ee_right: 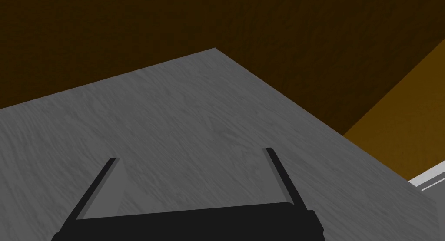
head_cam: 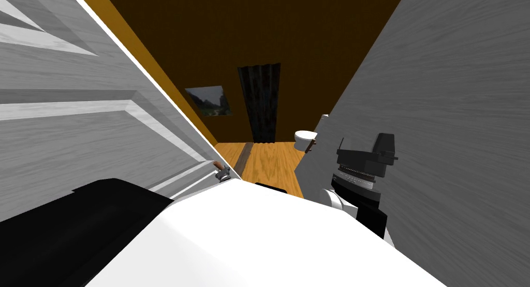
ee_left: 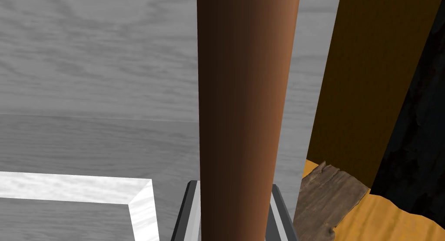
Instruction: Push the door open
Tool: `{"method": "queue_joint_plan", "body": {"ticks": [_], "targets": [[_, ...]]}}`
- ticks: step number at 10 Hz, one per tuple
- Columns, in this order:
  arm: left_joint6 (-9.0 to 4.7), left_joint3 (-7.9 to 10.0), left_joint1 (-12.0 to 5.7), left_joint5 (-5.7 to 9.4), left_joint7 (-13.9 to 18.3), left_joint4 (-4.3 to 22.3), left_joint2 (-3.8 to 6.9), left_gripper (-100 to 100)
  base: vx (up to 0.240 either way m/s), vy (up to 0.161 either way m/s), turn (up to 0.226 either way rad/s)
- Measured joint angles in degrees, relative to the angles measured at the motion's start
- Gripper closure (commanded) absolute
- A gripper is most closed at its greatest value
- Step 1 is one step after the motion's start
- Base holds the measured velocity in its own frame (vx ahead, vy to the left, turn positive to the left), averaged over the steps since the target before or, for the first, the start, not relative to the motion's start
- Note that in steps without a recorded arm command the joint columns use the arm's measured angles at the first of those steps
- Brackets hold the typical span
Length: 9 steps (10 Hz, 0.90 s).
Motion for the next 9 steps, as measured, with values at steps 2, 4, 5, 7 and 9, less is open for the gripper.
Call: {"method": "queue_joint_plan", "body": {"ticks": [2,4,5,7,9], "targets": [[-0.88,-0.34,-0.84,-0.39,1.4,2.1,0.55,100,0.021,-0.005,-0.020],[-0.30,0.20,0.01,0.05,1.5,1.4,0.66,100,0.033,0.000,-0.006],[-0.87,0.31,-1.00,0.01,2.4,3.7,1.09,100,0.052,0.007,-0.017],[0.43,1.00,0.92,0.65,0.5,0.2,0.32,100,0.029,-0.002,0.013],[0.49,1.05,1.38,0.74,0.8,-0.2,0.44,100,-0.009,0.010,-0.010]]}}
